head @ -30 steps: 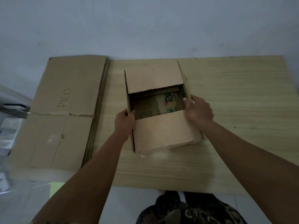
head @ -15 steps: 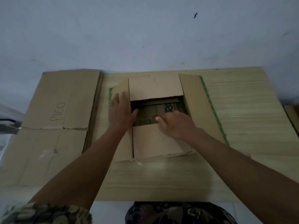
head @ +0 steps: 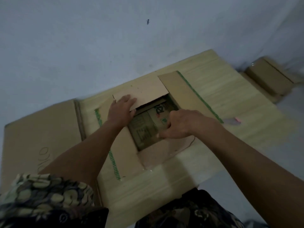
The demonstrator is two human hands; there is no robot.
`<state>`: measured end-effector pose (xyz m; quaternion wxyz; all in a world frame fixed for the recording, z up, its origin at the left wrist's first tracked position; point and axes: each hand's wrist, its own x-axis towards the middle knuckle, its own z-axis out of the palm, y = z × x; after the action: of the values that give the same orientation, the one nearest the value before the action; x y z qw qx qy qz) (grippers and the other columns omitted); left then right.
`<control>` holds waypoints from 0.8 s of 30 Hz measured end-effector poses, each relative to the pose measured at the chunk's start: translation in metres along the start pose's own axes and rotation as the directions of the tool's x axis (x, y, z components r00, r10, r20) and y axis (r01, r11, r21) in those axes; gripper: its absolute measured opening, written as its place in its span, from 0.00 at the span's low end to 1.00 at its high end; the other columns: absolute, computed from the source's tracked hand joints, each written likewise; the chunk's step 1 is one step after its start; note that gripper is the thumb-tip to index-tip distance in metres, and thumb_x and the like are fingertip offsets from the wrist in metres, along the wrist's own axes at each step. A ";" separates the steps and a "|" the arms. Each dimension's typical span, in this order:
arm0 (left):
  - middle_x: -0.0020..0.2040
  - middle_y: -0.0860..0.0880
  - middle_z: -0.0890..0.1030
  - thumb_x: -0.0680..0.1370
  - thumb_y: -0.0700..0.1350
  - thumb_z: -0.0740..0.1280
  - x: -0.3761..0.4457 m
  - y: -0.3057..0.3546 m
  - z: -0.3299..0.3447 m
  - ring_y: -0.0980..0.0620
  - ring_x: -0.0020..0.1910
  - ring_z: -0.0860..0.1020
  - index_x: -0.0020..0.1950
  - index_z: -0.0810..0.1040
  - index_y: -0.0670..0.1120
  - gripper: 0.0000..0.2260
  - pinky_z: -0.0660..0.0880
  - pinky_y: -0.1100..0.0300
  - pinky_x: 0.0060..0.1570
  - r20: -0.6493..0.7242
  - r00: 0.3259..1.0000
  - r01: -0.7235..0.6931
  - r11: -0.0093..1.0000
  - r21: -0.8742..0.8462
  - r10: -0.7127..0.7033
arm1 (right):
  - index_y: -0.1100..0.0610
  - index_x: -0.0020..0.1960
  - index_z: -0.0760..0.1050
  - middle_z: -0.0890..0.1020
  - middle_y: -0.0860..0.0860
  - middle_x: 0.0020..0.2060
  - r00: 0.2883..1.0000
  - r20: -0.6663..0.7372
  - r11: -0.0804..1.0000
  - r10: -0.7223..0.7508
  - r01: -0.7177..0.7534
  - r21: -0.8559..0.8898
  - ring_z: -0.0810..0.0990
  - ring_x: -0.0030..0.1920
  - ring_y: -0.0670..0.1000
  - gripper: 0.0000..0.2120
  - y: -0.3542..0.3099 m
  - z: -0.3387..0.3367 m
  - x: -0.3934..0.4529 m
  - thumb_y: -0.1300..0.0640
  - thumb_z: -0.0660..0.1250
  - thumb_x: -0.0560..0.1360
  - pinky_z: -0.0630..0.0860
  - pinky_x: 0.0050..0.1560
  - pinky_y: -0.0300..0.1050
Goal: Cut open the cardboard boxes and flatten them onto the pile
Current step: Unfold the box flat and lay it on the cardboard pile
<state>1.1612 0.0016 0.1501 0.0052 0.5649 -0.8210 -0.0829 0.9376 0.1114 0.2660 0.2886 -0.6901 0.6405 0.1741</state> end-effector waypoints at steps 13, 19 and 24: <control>0.78 0.40 0.65 0.85 0.44 0.56 0.005 0.015 0.012 0.40 0.77 0.63 0.78 0.66 0.44 0.20 0.63 0.40 0.73 -0.116 0.992 -0.046 0.999 -0.012 0.044 | 0.45 0.62 0.80 0.83 0.47 0.58 0.967 -0.250 0.998 -0.046 0.057 0.037 0.79 0.59 0.50 0.37 0.013 0.139 -0.008 0.23 0.46 0.74 0.62 0.67 0.56; 0.77 0.39 0.67 0.84 0.42 0.59 0.002 0.019 0.011 0.39 0.75 0.67 0.78 0.67 0.43 0.21 0.65 0.40 0.71 -0.129 0.991 -0.039 0.999 0.009 0.040 | 0.55 0.34 0.81 0.81 0.51 0.30 0.547 -0.824 0.986 -0.148 0.144 -0.081 0.76 0.31 0.53 0.29 0.017 0.192 0.021 0.34 0.60 0.79 0.67 0.43 0.50; 0.67 0.38 0.78 0.74 0.32 0.68 0.001 0.024 0.013 0.37 0.65 0.77 0.70 0.76 0.41 0.23 0.73 0.40 0.63 -0.299 0.922 -0.230 0.969 0.086 0.245 | 0.55 0.34 0.80 0.79 0.51 0.29 0.360 -0.918 0.972 -0.164 0.216 -0.089 0.74 0.30 0.53 0.25 0.018 0.196 0.034 0.37 0.64 0.78 0.64 0.38 0.48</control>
<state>1.1372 0.0104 0.1408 0.1289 0.4671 -0.8743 0.0276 0.9490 0.2063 0.0902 -0.0806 -0.7323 0.6122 -0.2871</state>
